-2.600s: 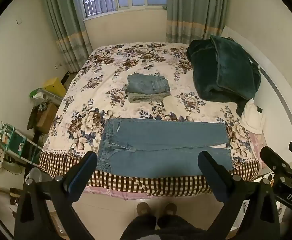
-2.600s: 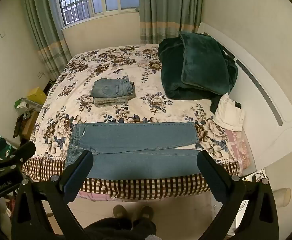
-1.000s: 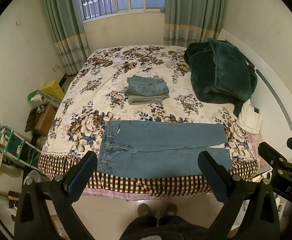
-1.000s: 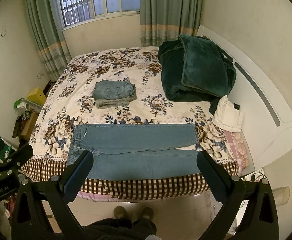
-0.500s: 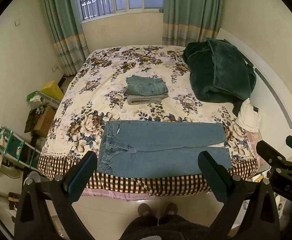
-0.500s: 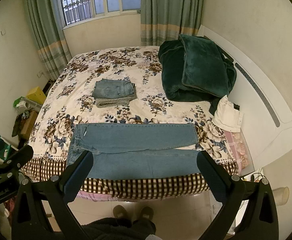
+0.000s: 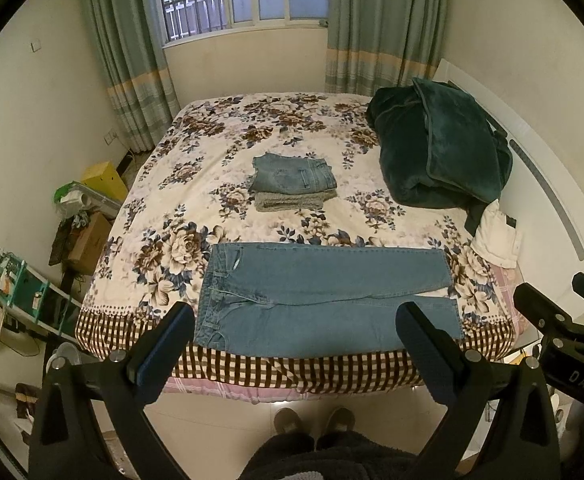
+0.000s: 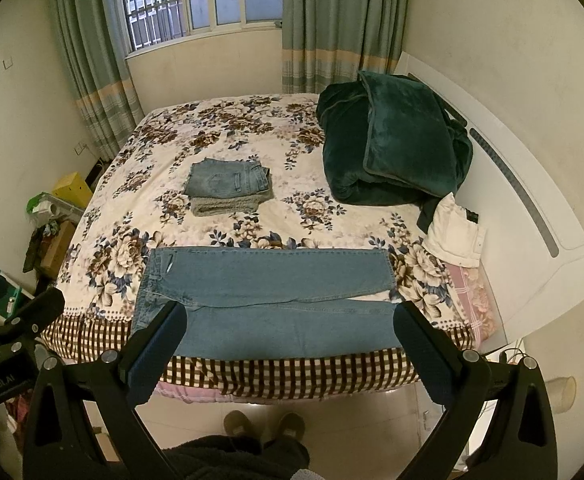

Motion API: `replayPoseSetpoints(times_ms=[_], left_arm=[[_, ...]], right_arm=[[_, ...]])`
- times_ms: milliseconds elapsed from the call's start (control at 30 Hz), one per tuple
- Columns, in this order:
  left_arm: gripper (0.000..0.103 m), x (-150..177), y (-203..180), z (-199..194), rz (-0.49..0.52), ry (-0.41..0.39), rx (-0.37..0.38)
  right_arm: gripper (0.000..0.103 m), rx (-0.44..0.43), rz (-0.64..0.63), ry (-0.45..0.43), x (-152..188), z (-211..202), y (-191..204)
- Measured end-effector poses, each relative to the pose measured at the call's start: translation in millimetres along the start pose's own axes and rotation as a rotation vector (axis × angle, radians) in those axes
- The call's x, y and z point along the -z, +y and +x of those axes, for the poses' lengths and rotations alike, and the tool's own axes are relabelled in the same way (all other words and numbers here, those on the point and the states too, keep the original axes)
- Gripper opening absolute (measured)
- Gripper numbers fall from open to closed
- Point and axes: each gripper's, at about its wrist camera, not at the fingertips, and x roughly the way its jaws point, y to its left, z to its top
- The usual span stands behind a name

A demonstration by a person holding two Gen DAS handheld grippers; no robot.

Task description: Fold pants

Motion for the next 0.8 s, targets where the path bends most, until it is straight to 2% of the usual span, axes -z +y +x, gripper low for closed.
replayPoseSetpoints(times_ms=[500,633,800], left_arm=[[0.103,2,-2,4,0.001,-0.004,0.003],[0.103,-10,-1,3,-0.005,0.003,-0.001],[0.103,-21,-5,11,-0.027,0.001,-0.035]], right_arm=[[0.103,-0.011,-0.003,0.016,1,3,-14],[0.103,-0.007,-0.004,0.014,2,3,-9],[0.103,-0.016,0.006,0.024,16,26,-36]])
